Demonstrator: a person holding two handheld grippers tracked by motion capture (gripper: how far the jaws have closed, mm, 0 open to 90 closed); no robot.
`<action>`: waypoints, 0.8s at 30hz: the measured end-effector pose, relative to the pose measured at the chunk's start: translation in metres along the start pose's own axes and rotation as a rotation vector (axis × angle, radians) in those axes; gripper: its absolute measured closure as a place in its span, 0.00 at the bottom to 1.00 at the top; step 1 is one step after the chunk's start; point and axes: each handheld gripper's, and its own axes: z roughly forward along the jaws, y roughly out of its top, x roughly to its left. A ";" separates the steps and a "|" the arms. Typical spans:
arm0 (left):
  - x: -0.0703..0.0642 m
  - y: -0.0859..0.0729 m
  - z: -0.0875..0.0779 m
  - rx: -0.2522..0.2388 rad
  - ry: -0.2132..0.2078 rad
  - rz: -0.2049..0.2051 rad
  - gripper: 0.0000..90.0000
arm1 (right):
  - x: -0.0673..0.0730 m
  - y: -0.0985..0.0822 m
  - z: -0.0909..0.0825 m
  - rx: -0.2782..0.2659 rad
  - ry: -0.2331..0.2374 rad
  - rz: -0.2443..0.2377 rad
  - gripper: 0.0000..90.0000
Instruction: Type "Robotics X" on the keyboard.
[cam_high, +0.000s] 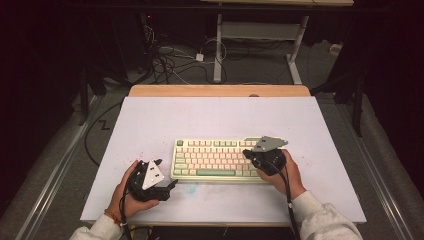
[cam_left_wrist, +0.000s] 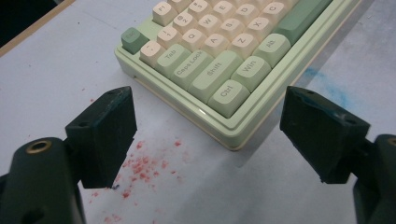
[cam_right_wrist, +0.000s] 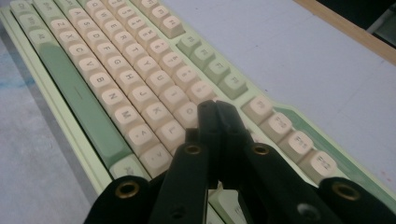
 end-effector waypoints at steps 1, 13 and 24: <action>0.000 0.000 0.000 -0.001 -0.003 -0.002 0.19 | 0.002 0.002 0.003 0.002 0.003 -0.004 1.00; -0.001 0.000 0.003 0.003 -0.026 -0.002 0.19 | 0.009 0.012 0.030 0.039 0.025 -0.011 1.00; -0.001 0.000 0.004 0.013 -0.035 0.006 0.19 | 0.010 0.013 0.045 0.098 0.013 -0.020 1.00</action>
